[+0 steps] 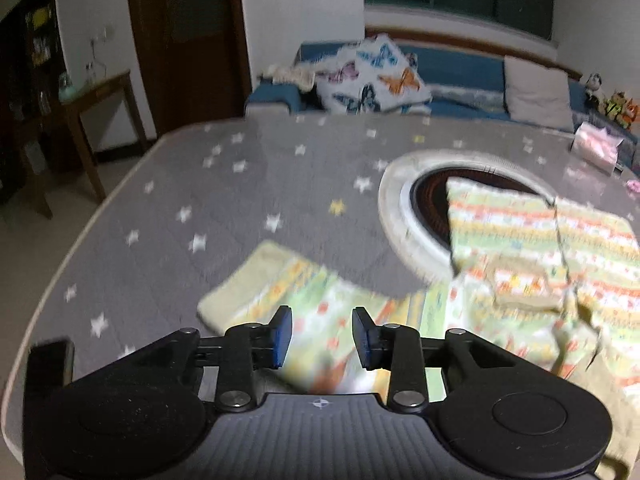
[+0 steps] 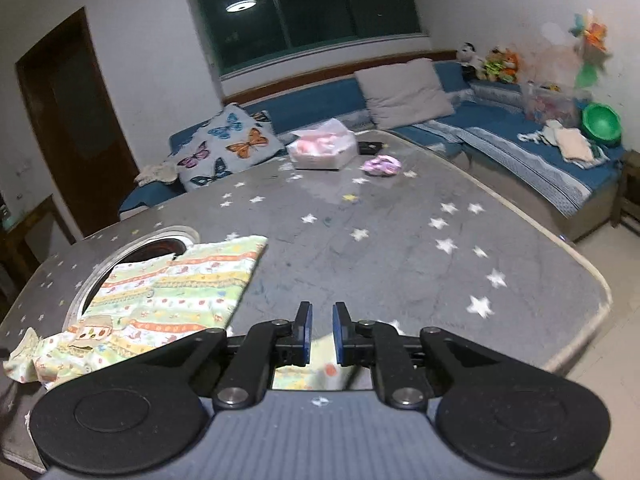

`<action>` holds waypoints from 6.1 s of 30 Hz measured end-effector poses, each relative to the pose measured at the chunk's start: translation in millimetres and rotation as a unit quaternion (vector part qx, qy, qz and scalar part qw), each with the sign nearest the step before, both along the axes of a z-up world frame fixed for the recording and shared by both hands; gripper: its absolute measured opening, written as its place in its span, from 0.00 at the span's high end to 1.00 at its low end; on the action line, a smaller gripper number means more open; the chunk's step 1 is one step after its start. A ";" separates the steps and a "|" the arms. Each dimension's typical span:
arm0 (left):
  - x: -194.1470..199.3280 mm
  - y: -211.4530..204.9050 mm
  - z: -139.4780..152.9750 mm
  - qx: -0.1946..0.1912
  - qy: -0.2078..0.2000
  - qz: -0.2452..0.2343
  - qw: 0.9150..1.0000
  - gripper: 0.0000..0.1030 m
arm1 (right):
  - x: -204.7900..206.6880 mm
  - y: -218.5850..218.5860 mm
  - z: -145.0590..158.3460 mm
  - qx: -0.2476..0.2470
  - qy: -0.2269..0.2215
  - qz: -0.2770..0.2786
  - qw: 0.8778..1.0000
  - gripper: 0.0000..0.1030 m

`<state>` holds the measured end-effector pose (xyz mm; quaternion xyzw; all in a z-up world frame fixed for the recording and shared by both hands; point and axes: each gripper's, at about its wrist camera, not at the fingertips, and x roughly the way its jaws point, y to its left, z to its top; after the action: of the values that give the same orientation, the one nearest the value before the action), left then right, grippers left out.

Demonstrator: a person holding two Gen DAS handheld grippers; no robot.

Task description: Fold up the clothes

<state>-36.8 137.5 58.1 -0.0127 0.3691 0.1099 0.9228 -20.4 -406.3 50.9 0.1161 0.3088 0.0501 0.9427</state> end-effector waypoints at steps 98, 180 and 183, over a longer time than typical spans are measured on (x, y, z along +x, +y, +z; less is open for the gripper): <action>86.4 -145.5 -68.0 0.061 -0.036 -0.189 0.979 0.12 | 72.6 20.0 -59.2 -0.146 0.038 -0.063 0.987 0.23; 91.2 71.3 -64.2 0.212 -0.025 0.092 0.973 0.34 | 142.6 52.0 -87.1 -0.127 0.030 0.004 0.991 0.00; 79.3 37.2 -49.6 0.187 -0.050 0.052 0.980 0.30 | 142.5 52.0 -87.0 -0.127 0.030 0.005 0.991 0.00</action>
<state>42.5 174.6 8.5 0.1356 0.2944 0.2241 0.9191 122.1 -354.3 -36.1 -0.0048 0.3414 0.0112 0.9398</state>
